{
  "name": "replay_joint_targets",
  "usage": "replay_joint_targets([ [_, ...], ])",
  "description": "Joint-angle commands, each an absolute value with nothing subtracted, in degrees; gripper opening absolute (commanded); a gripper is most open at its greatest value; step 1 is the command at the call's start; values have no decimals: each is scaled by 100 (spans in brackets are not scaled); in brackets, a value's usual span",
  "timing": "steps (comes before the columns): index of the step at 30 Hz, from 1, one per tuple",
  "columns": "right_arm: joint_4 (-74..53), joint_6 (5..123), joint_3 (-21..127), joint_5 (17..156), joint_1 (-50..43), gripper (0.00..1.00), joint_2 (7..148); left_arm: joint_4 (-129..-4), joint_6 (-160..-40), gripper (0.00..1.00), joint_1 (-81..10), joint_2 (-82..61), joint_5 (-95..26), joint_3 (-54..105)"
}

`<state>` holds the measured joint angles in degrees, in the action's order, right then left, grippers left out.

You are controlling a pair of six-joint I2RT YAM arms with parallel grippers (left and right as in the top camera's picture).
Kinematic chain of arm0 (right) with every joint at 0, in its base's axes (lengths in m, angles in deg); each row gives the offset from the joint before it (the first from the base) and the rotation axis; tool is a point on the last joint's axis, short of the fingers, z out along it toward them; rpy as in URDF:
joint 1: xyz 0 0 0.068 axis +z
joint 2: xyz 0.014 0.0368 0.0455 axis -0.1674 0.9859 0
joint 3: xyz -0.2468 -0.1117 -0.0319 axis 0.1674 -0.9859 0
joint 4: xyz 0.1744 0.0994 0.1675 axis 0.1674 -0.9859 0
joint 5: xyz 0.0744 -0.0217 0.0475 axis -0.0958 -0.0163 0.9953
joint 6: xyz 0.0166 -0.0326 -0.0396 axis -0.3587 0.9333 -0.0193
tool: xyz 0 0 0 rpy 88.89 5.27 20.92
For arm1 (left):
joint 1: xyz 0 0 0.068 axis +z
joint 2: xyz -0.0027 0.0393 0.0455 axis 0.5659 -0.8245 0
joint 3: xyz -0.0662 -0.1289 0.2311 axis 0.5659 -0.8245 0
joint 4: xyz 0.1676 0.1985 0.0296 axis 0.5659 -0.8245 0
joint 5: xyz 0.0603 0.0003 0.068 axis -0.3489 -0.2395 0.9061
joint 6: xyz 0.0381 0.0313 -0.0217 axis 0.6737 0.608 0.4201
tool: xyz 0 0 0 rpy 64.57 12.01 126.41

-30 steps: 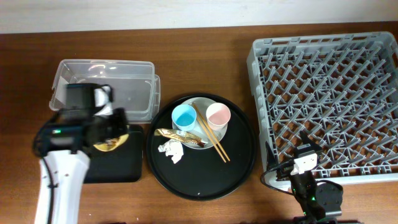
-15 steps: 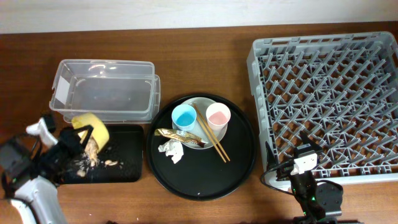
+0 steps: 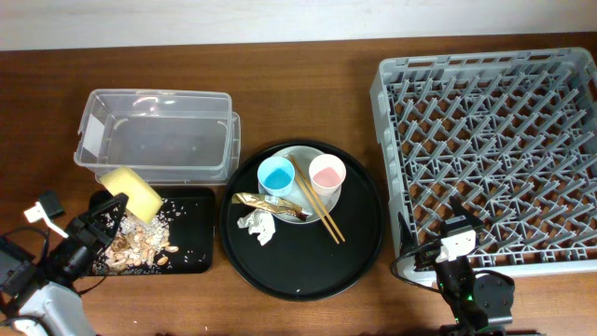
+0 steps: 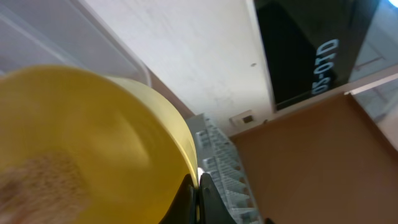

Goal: Sort waste into correct bins and load items into the dishwasher rack
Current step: 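Carry the yellow bowl left and tip scraps onto the black tray, then return the empty yellow bowl to the round tray with left gripper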

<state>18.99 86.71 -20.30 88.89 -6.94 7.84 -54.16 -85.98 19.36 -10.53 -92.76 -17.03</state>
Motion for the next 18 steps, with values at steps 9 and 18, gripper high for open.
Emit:
replay_joint_targets([
  [9,1862,8625,-2060,8841,-727,99,745,-5287,-9057,0,1971,-1007,-9645,-1736],
  [18,1862,8625,-2060,8839,-727,99,745,-5141,-9496,0,1879,-996,-9180,-1736],
])
